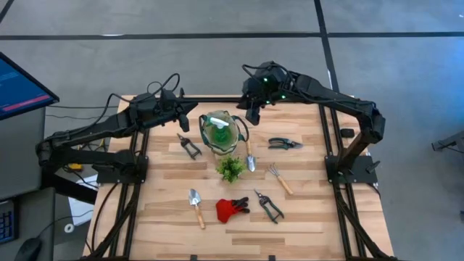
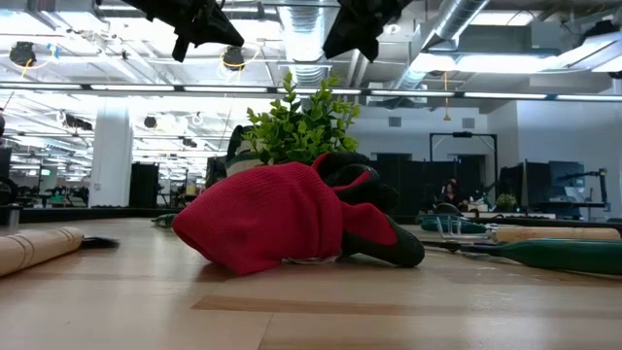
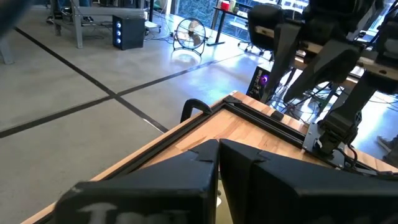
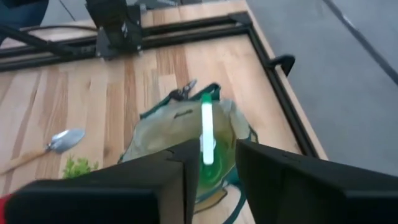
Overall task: Pick & Place Garden tools in Gardening bag
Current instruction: Put the green shear scissors into the brown gardening bag
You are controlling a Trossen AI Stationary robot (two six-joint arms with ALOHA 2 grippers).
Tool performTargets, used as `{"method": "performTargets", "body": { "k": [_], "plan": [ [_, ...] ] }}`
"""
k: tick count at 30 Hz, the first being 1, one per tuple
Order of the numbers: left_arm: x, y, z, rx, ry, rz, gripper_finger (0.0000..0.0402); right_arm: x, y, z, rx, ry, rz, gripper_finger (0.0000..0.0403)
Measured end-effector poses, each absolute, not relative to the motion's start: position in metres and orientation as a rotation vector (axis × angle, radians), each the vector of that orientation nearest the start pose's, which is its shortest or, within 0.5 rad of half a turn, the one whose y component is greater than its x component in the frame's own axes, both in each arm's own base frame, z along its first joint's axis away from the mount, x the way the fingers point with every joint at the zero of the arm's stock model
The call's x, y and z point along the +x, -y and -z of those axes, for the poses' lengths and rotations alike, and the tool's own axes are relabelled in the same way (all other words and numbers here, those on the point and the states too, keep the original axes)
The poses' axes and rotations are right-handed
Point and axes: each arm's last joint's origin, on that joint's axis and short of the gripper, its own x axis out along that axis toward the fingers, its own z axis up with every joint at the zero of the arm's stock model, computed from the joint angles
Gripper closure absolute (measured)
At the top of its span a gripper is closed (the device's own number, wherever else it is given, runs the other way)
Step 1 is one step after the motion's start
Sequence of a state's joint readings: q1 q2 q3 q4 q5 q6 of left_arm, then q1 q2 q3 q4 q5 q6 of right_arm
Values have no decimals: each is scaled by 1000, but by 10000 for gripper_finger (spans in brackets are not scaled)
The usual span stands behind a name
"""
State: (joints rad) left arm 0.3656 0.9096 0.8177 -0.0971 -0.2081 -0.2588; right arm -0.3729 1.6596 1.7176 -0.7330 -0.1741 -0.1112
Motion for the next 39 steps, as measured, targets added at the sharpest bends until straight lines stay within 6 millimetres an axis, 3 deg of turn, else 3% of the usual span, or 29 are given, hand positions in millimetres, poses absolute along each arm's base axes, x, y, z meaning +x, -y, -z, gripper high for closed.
{"method": "performTargets", "body": {
  "k": [24, 33, 39],
  "plan": [
    [186, -78, -331, -266, -116, -594, 400, 316, 115, -411, -4, -551, 141, 326],
    [186, -78, -331, -266, -116, -594, 400, 316, 113, -402, 9, -576, 136, 327],
    [186, -78, -331, -266, -116, -594, 400, 298, 108, -390, 40, -532, 173, 341]
  ]
}}
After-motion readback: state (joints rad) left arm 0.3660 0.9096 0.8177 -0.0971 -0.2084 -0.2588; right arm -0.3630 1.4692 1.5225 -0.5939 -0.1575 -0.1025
